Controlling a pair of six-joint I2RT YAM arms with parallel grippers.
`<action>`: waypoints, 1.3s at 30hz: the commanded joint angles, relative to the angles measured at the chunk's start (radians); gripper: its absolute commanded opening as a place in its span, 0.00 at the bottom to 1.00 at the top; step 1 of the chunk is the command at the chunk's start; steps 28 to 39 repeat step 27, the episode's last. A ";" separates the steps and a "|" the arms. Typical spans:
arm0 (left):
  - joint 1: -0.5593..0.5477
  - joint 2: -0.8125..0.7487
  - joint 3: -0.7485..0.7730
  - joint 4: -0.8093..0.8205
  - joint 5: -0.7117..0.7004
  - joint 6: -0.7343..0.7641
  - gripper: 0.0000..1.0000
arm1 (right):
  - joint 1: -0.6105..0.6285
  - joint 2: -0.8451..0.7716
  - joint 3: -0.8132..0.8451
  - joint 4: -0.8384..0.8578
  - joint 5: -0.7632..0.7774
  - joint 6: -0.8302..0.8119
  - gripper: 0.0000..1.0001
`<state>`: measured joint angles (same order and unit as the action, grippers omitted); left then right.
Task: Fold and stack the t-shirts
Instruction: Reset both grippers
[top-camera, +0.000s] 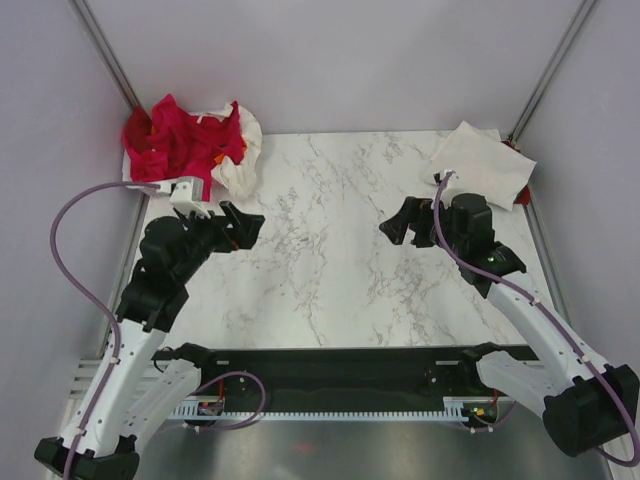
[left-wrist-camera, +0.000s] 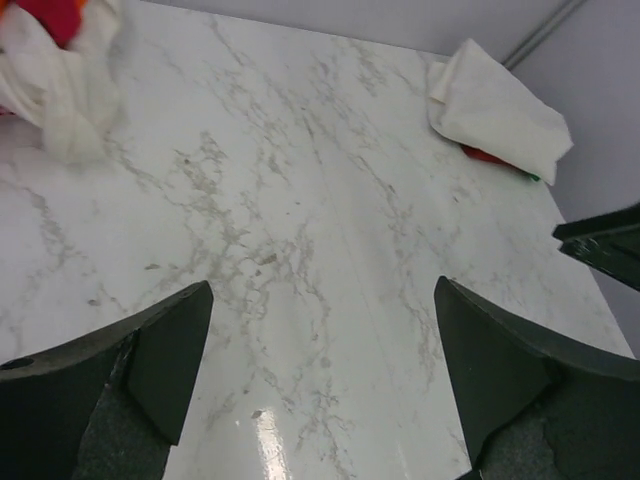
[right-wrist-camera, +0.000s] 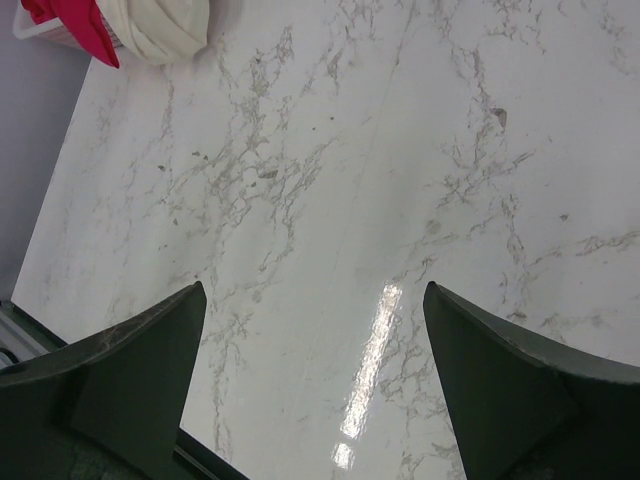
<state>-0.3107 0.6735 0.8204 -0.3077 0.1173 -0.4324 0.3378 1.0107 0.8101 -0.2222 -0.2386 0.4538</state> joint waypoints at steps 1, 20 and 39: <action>0.001 0.125 0.244 -0.243 -0.231 0.142 1.00 | 0.004 -0.043 -0.006 0.018 0.042 -0.033 0.98; 0.001 0.325 0.462 -0.416 -0.190 0.139 0.94 | 0.004 -0.080 -0.034 -0.014 0.039 -0.001 0.98; 0.002 0.336 0.482 -0.413 -0.283 0.187 0.96 | 0.004 -0.086 -0.034 -0.028 0.048 -0.012 0.98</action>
